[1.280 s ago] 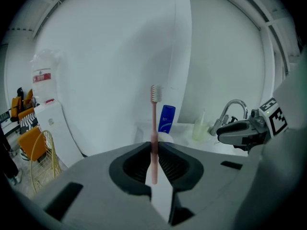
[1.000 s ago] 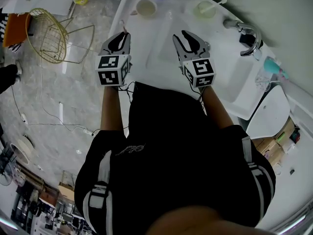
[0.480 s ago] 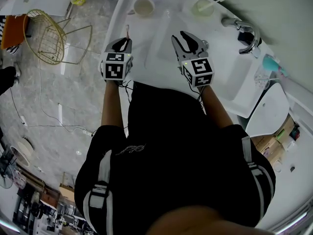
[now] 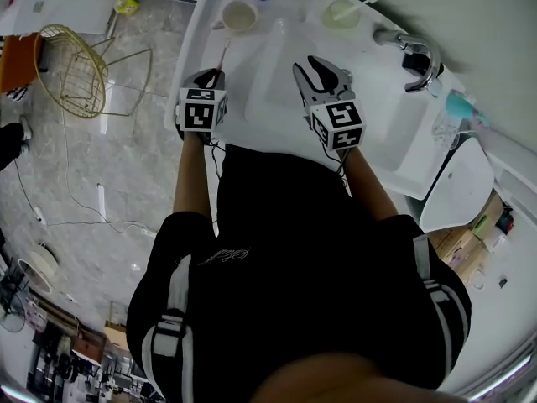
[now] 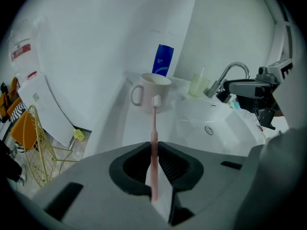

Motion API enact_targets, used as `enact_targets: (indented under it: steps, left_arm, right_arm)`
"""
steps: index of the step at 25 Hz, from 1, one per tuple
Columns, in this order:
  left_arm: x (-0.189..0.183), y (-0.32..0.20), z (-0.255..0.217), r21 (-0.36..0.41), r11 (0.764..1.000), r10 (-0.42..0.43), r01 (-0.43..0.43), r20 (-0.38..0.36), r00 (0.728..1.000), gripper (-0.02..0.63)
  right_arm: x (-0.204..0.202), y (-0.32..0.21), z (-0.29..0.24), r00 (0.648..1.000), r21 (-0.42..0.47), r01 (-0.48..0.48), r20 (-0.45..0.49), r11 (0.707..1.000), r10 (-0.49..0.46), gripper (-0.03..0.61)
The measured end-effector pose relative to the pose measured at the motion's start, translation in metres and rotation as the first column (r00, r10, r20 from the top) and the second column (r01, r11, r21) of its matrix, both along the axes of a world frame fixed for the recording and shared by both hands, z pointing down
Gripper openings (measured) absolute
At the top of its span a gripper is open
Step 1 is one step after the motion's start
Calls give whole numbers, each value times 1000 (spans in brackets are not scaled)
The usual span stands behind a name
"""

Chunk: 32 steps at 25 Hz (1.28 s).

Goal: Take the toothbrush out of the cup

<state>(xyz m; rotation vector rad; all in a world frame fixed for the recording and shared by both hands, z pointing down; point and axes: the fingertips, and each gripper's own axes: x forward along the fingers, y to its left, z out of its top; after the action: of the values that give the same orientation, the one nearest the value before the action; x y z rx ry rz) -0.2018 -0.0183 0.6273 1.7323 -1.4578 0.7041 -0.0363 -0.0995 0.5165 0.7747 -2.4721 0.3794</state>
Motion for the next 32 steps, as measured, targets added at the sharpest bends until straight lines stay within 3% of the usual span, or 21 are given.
enact_targets:
  steps: [25, 32]
  left_arm:
    - [5, -4, 30, -71, 997, 18, -19, -15, 1000, 57]
    - [-3, -6, 25, -50, 999, -20, 20, -13, 1000, 141]
  right_arm:
    - [8, -8, 5, 999, -6, -34, -12, 999, 34, 140]
    - [10, -9, 5, 999, -7, -44, -15, 999, 44, 140]
